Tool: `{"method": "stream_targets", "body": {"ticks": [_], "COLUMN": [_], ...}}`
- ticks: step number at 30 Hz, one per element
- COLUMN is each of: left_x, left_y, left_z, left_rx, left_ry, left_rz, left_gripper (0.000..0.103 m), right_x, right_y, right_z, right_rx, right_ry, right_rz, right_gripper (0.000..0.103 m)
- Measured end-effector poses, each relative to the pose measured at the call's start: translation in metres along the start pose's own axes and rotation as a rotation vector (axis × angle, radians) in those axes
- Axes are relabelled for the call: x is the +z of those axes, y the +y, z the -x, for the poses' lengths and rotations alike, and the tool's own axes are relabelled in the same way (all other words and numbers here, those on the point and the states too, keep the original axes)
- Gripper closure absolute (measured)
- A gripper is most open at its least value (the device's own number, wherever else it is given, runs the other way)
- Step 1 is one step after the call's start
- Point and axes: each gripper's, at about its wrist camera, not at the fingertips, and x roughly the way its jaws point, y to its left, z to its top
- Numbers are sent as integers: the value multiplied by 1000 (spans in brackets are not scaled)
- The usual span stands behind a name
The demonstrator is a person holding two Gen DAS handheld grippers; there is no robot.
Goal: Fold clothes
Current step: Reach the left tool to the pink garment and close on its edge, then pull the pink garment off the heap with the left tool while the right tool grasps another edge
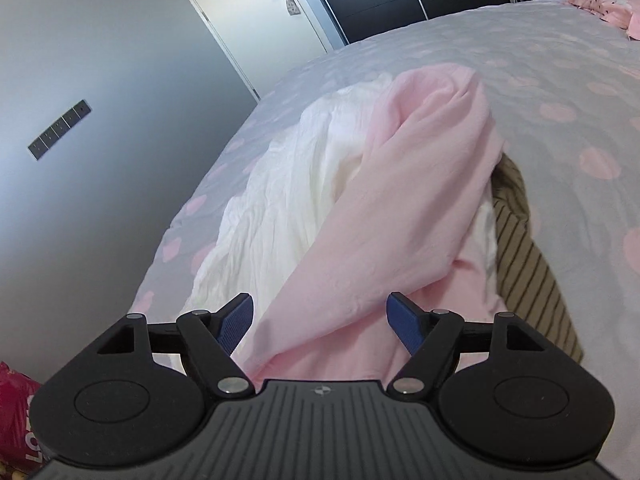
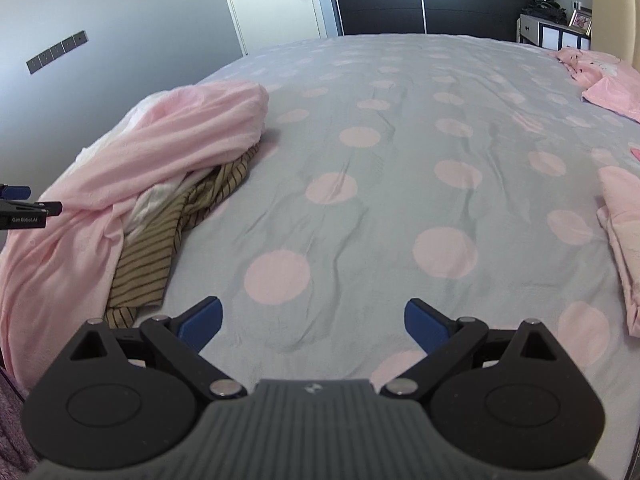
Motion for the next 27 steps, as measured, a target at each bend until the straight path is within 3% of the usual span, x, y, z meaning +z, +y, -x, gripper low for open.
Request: {"method": "stream_targets", "body": {"ticks": [2,4,7,13,17,27], "left_x": [2,4,7,13,14,7], "left_y": [0,-1,-2,-5,-30,-109], "left_z": [2,3,5,12,39,109], "left_rx": [-35,-70,-123,-232,-361,-808], "left_ry": [-12,-24,-43,-78,-112,-106], "left_rz": [7,13,23,40,-5,-108], "left_gripper": [45,73,93,101,101,102], "right_x": [-2,-2,-1,-2,-3,0], "right_y": [0,0,0,1,1,-12], "right_z": [-5,-8,-12,-11,-6,18], "right_rx": [-7,-16,-24,-25,-21,-79], "right_ry": [9,9,4,-4,-3,-55], "right_rz": [4,5,3,4,5,-19], "right_gripper": [5,5,5,5,5,5]}}
